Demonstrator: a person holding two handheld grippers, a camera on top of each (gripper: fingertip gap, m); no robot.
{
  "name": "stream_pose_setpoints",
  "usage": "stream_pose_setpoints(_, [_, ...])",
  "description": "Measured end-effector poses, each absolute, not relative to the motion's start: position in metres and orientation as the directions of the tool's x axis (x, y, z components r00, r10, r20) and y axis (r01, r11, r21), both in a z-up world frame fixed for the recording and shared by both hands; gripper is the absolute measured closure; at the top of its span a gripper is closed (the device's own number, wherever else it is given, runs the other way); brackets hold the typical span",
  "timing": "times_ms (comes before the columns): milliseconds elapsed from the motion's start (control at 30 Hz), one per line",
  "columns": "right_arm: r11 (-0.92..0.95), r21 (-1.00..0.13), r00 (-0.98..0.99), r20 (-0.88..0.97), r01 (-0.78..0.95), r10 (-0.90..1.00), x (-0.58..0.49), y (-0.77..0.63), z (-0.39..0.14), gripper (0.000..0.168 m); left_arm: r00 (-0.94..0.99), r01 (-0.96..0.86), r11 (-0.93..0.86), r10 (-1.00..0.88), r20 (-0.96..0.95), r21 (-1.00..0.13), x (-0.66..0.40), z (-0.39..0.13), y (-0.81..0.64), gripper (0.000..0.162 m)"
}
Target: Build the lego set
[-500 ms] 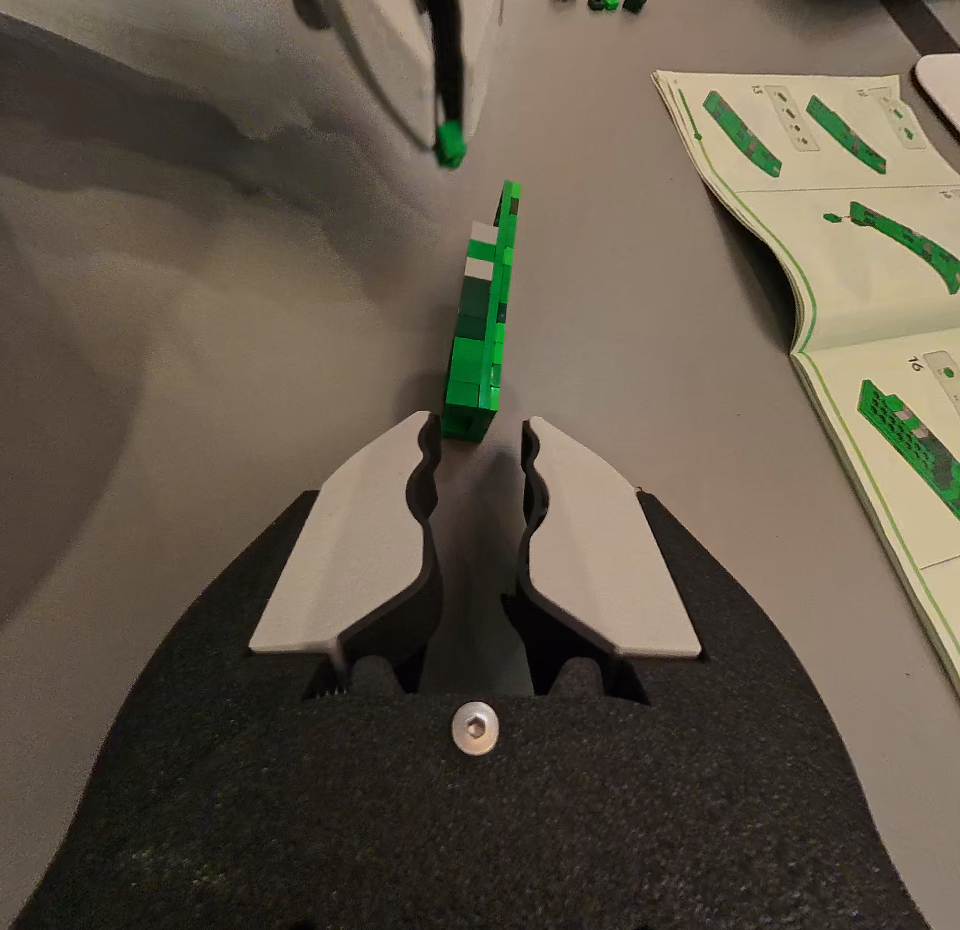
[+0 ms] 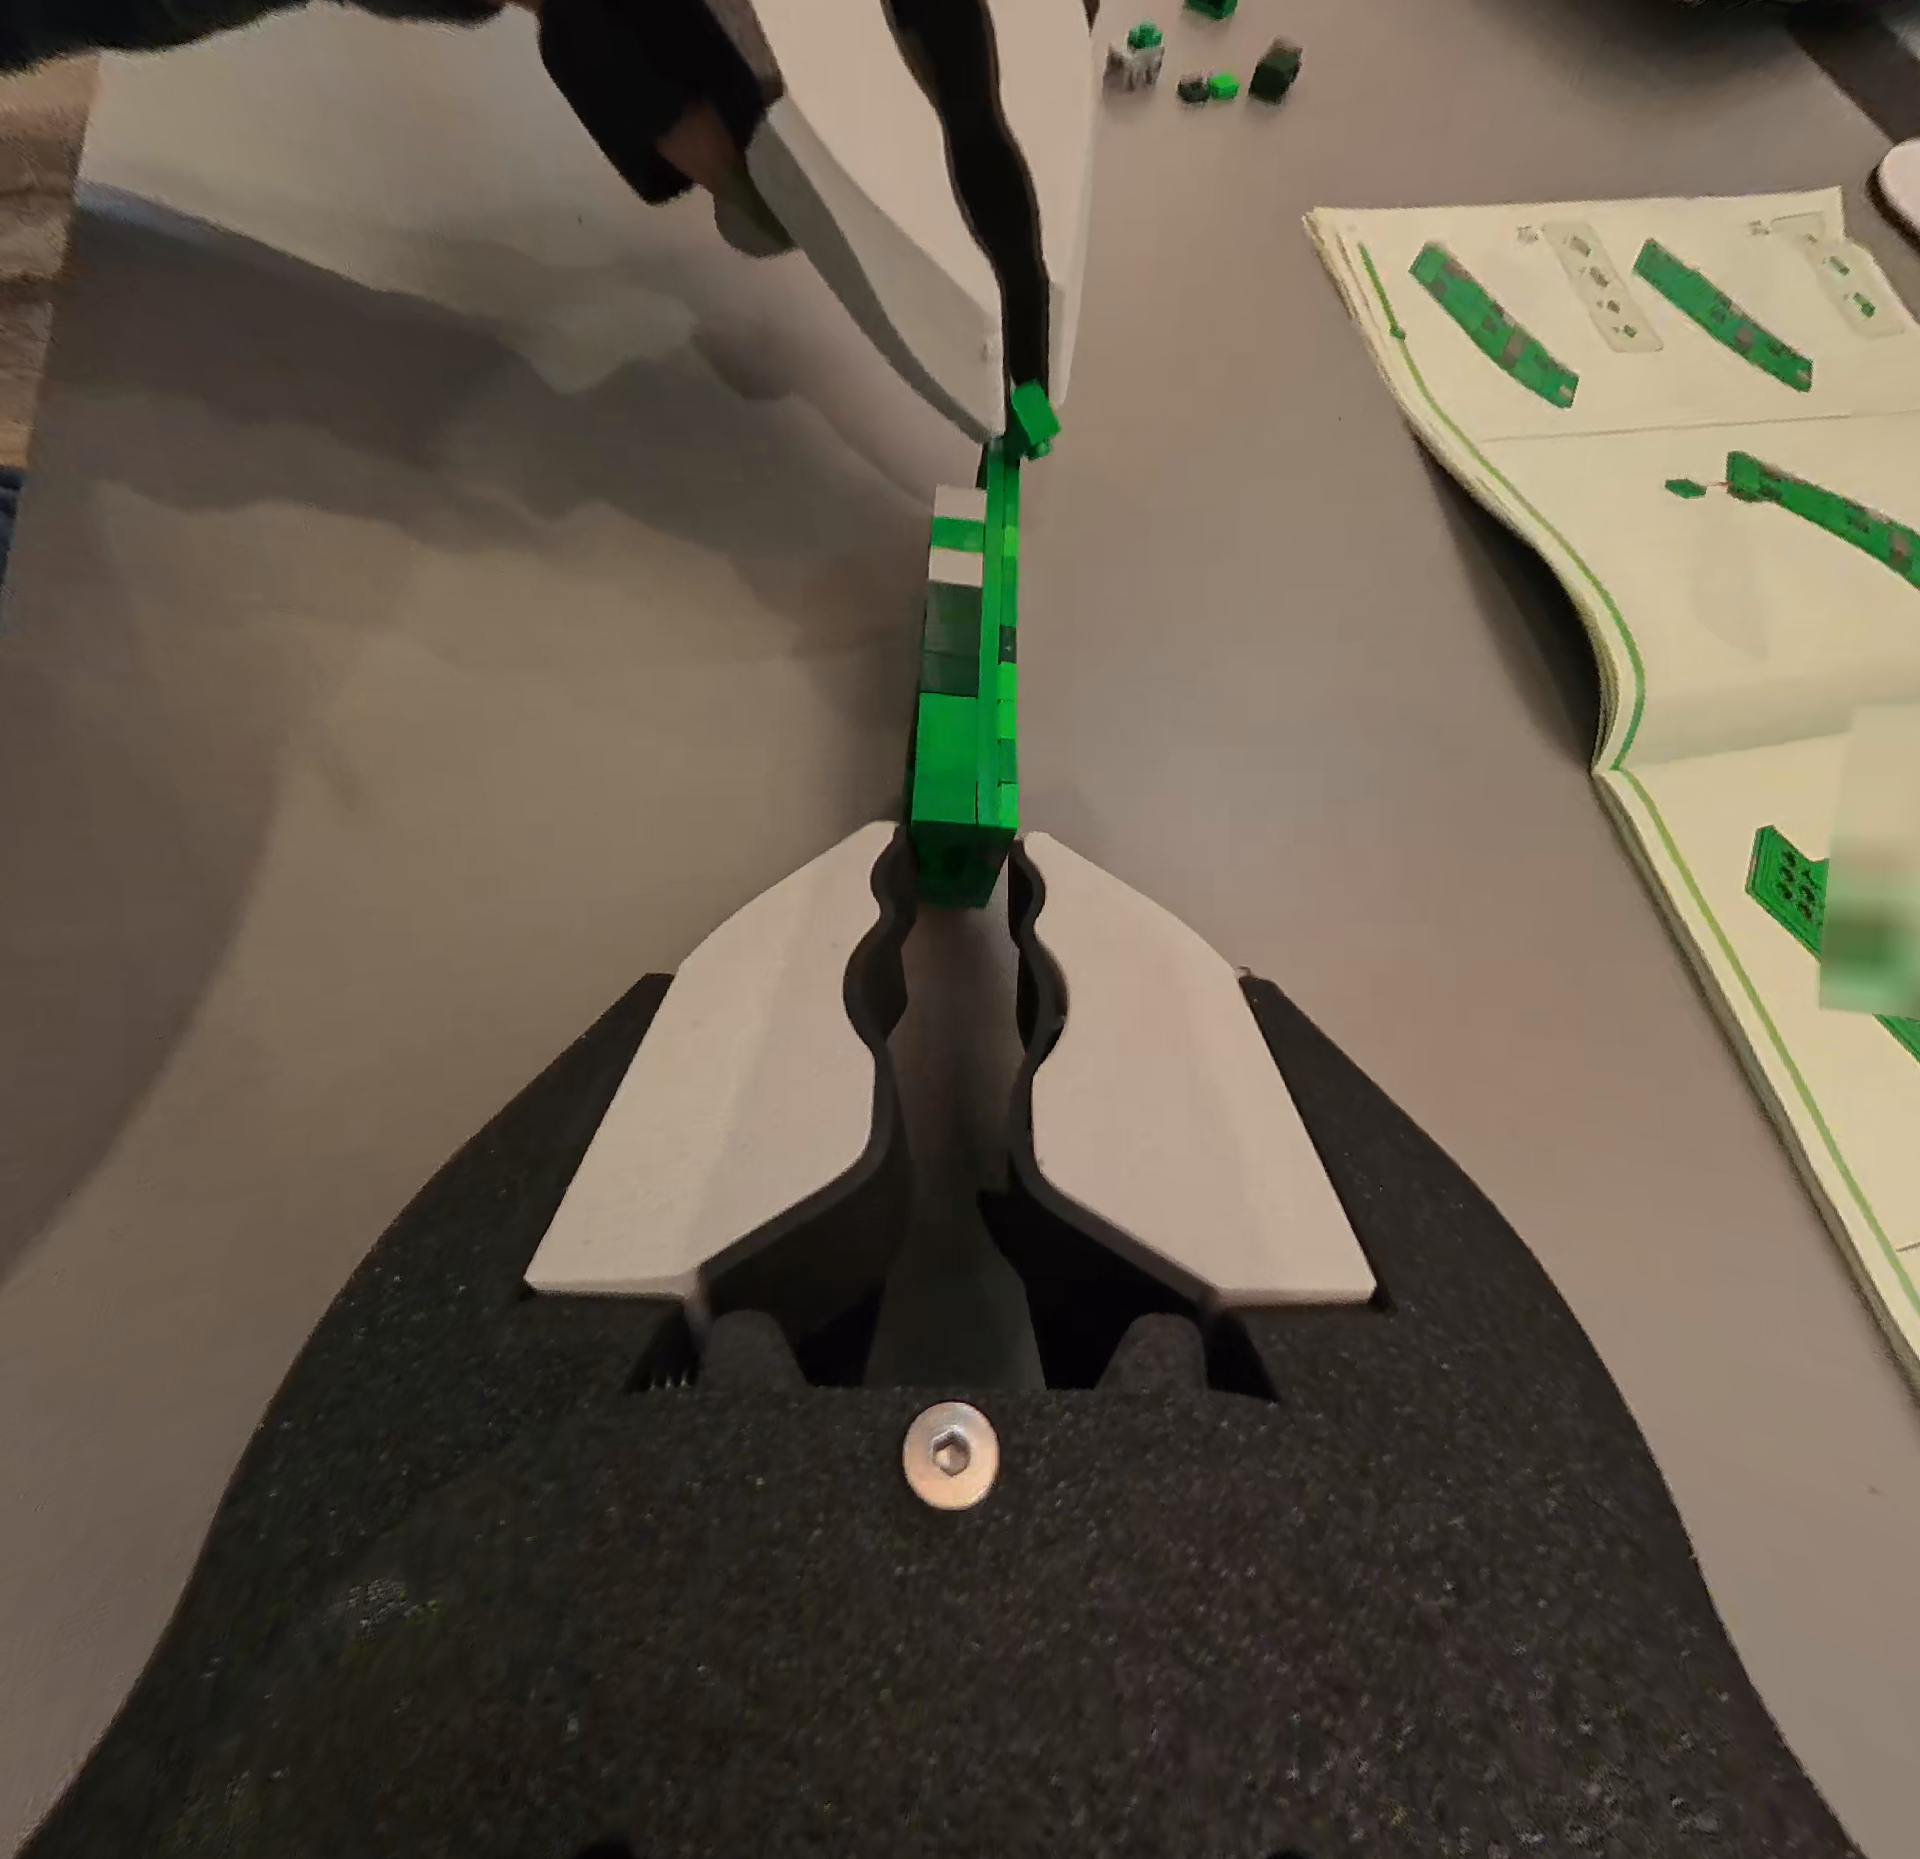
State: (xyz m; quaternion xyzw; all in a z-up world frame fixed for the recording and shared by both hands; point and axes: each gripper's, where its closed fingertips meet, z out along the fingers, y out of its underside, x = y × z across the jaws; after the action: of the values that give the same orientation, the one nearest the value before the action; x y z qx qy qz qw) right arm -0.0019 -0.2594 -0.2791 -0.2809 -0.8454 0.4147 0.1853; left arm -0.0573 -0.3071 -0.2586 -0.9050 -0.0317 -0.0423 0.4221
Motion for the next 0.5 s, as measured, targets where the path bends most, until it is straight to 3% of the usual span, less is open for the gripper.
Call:
stream_pose_setpoints(33, [0.48,-0.823,-0.775,0.08,0.303,0.627,-0.003,-0.26,-0.275,0.152,0.994,0.095,-0.639,0.026,0.103,-0.763,-0.058,-0.258,-0.308,0.155])
stream_pose_setpoints(500, [0.394,-0.915,-0.796,0.175,0.085,0.579,-0.016,-0.279,-0.244,0.152,0.987,0.163,-0.572,0.089,0.137,-0.804,-0.072,-0.26,-0.318,0.155])
